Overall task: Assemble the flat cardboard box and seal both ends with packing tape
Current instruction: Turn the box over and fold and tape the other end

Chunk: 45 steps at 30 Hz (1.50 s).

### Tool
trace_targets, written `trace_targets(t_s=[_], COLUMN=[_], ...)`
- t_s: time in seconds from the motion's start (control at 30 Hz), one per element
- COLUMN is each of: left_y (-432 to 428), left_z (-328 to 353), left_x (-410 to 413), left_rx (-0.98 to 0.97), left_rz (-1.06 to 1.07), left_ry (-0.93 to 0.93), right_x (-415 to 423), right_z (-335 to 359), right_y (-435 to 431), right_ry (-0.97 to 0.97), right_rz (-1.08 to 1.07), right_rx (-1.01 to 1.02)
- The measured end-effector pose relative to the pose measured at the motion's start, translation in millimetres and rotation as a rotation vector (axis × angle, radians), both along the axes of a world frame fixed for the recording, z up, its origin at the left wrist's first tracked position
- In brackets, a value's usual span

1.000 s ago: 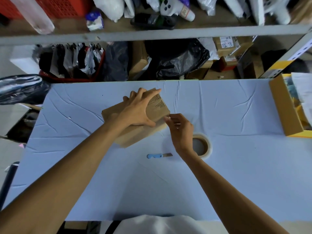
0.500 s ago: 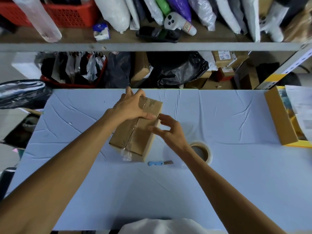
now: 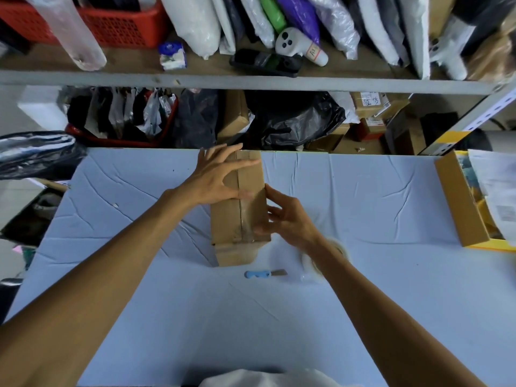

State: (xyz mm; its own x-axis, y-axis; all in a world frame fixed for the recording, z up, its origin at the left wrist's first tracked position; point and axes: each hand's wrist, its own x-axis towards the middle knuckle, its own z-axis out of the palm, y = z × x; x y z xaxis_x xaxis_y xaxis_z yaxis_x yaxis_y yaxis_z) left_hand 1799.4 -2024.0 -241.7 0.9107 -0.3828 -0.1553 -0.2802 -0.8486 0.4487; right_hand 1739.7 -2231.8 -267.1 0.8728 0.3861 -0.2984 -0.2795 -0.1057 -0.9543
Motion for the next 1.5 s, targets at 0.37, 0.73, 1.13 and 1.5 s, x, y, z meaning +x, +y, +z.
trace_targets(t_s=[0.37, 0.73, 1.13, 1.5], left_y=[9.5, -19.9, -49.0, -53.5], left_z=[-8.7, -1.4, -6.5, -4.0], left_x=[-10.9, -13.6, -27.9, -22.9], left_rx=[0.164, 0.059, 0.027, -0.015], left_rz=[0.210, -0.200, -0.024, -0.113], left_ry=[0.019, 0.180, 0.159, 0.203], right_x=[0.8, 19.0, -2.4, -6.4], right_z=[-5.2, -15.7, -55.7, -43.9], right_y=[-23.3, -30.7, -16.1, -5.0], right_ry=[-0.112, -0.174, 0.252, 0.455], right_rz=[0.015, -0.076, -0.420, -0.625], right_rx=[-0.150, -0.092, 0.316, 0.527])
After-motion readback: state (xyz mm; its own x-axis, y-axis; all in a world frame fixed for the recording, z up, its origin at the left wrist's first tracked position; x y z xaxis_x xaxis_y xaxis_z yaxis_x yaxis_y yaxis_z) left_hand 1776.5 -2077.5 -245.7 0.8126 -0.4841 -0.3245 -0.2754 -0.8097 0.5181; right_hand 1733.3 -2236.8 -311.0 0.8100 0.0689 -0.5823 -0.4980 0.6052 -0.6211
